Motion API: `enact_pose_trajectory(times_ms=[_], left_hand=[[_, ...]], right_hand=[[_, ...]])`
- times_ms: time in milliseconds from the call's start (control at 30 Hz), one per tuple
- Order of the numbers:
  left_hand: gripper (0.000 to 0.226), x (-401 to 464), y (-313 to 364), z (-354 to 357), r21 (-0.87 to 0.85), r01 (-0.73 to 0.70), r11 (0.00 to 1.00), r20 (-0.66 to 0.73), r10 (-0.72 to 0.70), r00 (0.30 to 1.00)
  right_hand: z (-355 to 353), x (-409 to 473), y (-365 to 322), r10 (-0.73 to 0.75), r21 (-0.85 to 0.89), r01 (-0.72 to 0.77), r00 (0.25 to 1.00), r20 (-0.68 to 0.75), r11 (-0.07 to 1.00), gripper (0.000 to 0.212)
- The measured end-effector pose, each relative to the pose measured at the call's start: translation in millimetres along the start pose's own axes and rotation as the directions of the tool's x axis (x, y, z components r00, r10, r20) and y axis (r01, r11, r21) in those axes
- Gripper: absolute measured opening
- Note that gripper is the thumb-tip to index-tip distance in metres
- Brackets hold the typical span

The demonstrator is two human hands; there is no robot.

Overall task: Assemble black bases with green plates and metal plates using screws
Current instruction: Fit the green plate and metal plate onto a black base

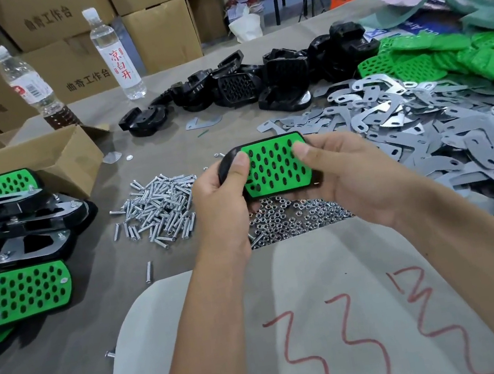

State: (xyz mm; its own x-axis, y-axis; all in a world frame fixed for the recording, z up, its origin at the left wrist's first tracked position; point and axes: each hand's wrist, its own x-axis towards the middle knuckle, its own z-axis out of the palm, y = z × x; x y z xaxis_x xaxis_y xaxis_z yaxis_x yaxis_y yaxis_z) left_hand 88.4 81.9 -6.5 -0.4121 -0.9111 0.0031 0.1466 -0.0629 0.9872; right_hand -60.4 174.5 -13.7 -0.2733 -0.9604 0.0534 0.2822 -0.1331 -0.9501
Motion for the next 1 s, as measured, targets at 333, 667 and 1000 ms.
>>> enact_pose_trajectory(times_ms=[333,667,1000], left_hand=[[0.01,4,-2,-6,-0.061,0.103,0.993,0.14,-0.094,0.986],[0.017,4,-1,-6,0.008,0.075,0.997,0.083,-0.075,0.994],[0.008,4,-6,7,-0.156,0.129,0.979,-0.045,-0.138,0.989]], right_hand=[[-3,4,1,-0.065,-0.216,0.01,0.967,-0.248,0.976,0.019],[-7,6,4,-0.046,-0.2,0.009,0.982,-0.183,0.98,0.022],[8,7,6,-0.083,-0.133,0.038,0.931,-0.357,0.99,0.011]])
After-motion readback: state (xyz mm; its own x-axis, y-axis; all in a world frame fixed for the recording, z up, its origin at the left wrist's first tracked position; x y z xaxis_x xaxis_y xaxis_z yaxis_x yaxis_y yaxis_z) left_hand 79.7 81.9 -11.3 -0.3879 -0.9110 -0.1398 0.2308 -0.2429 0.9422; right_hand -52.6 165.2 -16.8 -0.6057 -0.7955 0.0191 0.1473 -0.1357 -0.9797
